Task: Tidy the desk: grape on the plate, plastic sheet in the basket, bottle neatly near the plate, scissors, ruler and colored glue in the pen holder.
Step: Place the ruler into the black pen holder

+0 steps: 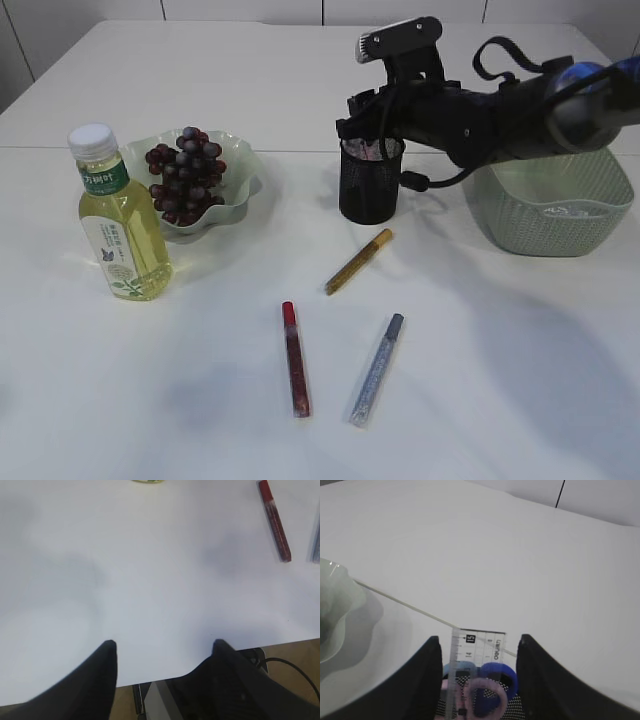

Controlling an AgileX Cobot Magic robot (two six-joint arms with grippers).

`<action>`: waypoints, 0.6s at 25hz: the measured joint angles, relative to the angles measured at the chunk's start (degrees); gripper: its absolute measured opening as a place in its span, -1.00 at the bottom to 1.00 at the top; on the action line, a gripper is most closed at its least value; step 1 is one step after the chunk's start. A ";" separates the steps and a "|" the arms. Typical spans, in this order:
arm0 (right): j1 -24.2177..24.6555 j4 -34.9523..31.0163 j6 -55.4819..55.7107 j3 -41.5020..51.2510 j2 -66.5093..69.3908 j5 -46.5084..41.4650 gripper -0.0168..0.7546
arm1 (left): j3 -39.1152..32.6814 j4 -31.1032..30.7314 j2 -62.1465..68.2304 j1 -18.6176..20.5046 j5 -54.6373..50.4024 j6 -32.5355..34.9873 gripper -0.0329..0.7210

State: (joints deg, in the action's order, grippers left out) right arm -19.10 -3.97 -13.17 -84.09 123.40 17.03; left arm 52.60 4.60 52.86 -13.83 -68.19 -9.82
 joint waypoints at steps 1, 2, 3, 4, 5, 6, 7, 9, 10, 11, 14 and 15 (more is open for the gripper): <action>0.00 0.00 0.29 -0.61 -0.59 -1.85 0.05 | 0.00 0.00 0.00 0.00 0.00 0.00 0.24; 0.00 -0.26 0.86 -1.13 -1.39 -3.79 0.05 | 0.00 0.00 0.00 0.00 0.02 0.00 0.24; 0.00 -0.58 1.29 -1.46 -2.36 -5.23 0.05 | 0.00 0.00 0.00 0.00 0.02 0.00 0.24; 0.00 -1.23 1.74 -1.56 -3.29 -6.97 0.05 | 0.00 0.00 0.00 0.00 0.02 0.00 0.24; 0.00 -1.84 1.99 -1.68 -4.51 -9.19 0.05 | 0.00 0.00 0.00 0.00 0.02 0.00 0.24; 0.00 -2.59 2.13 -1.68 -5.86 -11.66 0.05 | 0.00 0.00 0.00 0.00 0.02 0.00 0.24; 0.00 -3.29 2.17 -1.77 -7.05 -14.01 0.05 | 0.00 0.00 0.00 0.00 0.12 0.00 0.24; 0.00 -4.00 2.26 -1.77 -9.98 -20.20 0.05 | 0.00 0.00 0.00 0.00 0.12 0.00 0.24; 0.00 -4.13 2.30 -1.81 -11.26 -23.15 0.05 | 0.00 0.00 0.00 0.00 0.12 0.00 0.24; 0.00 -4.57 2.39 -1.81 -12.78 -27.02 0.05 | 0.00 0.00 0.00 0.00 0.12 0.00 0.24; 0.00 -7.48 2.52 -1.90 -16.94 -39.33 0.05 | 0.00 0.11 0.00 0.00 0.12 0.00 0.24; 0.00 -8.45 2.52 -1.90 -18.24 -44.23 0.05 | 0.00 0.24 0.00 0.00 0.12 0.00 0.24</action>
State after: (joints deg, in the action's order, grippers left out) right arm -19.10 -12.42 -10.64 -85.99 105.16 -27.20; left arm 52.60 4.83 52.86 -13.83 -68.07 -9.82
